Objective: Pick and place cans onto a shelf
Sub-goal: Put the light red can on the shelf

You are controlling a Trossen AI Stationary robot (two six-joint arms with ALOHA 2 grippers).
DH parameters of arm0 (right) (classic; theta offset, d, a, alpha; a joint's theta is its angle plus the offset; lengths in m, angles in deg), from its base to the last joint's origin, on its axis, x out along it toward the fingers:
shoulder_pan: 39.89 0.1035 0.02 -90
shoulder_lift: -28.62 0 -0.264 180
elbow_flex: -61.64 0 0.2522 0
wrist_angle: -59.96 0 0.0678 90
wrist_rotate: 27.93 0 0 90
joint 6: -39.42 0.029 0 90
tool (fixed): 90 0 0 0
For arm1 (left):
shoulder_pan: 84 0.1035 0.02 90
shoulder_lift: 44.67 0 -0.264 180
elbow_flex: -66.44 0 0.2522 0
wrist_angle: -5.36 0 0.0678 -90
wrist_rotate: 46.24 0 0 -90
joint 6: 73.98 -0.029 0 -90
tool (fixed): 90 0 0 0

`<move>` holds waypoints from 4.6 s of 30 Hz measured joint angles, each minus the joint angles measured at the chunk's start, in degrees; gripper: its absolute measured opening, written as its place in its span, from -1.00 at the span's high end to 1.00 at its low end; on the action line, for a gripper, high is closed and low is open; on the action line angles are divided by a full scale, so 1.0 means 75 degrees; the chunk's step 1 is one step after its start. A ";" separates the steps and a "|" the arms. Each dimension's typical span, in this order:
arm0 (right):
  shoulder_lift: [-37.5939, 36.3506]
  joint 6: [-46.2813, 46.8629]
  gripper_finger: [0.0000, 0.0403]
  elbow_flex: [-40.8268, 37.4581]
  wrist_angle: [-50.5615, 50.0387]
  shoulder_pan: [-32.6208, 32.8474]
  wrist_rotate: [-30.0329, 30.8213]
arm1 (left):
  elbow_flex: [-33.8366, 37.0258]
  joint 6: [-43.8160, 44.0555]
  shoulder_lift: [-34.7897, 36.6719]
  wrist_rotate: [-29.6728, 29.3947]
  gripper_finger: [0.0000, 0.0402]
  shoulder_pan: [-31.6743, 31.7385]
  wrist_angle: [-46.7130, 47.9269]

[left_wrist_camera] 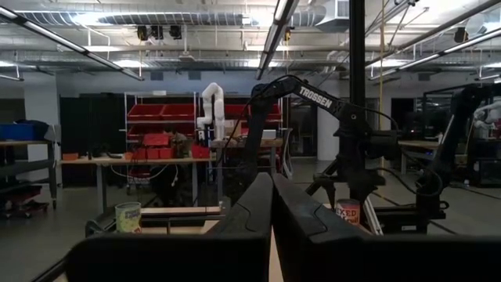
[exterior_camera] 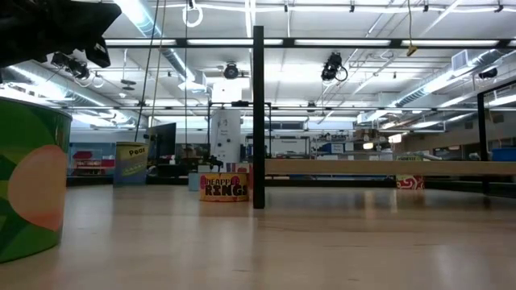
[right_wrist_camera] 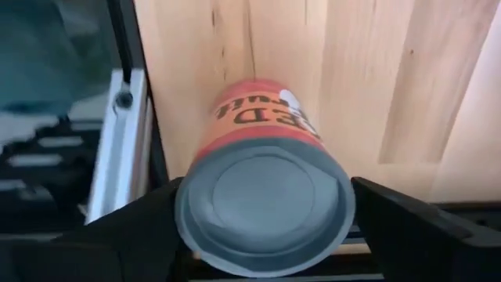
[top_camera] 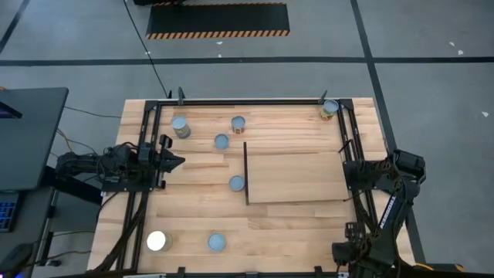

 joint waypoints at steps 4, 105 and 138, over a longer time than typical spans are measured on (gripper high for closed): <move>-0.0006 -0.1489 -0.52 0.0000 -0.0132 -0.0052 -0.0007 | 0.0000 0.0000 -0.0001 0.0000 0.94 -0.0002 -0.0001; -0.1244 -1.7436 -0.45 0.0906 0.0843 -0.8672 0.1705 | -0.0003 0.0000 0.0001 0.0000 0.94 0.0000 0.0082; -0.1285 -1.7581 -0.45 0.0370 -0.0754 -0.9042 0.2107 | -0.0003 0.0000 0.0001 0.0000 0.94 0.0000 0.0087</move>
